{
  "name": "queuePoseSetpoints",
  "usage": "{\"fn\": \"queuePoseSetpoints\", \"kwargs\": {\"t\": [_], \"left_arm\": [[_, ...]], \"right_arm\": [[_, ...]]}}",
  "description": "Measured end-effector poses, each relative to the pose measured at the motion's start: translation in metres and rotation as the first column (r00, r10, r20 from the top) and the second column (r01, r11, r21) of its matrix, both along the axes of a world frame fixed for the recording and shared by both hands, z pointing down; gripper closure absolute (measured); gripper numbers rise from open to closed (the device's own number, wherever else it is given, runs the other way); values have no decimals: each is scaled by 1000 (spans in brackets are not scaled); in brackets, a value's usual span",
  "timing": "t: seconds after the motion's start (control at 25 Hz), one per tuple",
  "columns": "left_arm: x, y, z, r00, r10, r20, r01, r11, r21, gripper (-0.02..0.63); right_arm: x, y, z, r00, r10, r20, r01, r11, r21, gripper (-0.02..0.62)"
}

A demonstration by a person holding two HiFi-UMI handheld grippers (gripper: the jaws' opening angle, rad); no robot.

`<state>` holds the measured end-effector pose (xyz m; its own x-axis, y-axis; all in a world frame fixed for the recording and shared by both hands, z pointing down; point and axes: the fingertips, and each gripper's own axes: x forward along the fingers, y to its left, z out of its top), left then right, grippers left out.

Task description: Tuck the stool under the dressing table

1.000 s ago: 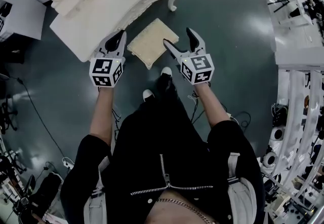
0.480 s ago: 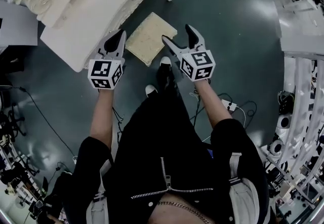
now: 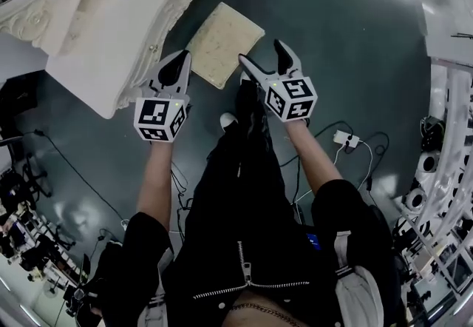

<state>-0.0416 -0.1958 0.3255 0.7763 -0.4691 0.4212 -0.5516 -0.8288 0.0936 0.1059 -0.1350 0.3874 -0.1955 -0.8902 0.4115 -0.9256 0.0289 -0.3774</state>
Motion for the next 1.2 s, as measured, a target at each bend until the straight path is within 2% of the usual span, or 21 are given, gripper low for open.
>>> {"fn": "queuePoseSetpoints", "kwargs": {"t": [0.2, 0.36, 0.56, 0.88, 1.12, 1.2], "left_arm": [[11, -8, 26, 1000, -1, 9, 1, 1000, -21, 584], [5, -17, 56, 1000, -15, 11, 15, 999, -38, 584], [1, -23, 104, 999, -25, 21, 26, 998, -57, 584], [8, -31, 163, 997, -55, 48, 60, 993, -101, 584], [5, -22, 204, 996, -67, 60, 75, 986, -150, 584], [7, -22, 215, 996, -62, 61, 71, 985, -156, 584]], "right_arm": [[6, 3, 61, 995, 59, 78, -54, 996, -64, 153], [-5, 6, 123, 980, 110, 166, -88, 987, -132, 143], [-16, 6, 204, 965, 142, 220, -95, 973, -210, 135], [-17, 0, 310, 904, 238, 356, -113, 934, -338, 120], [-32, 4, 385, 868, 298, 397, -102, 890, -445, 85], [-32, 0, 403, 840, 344, 419, -124, 874, -469, 77]]}}
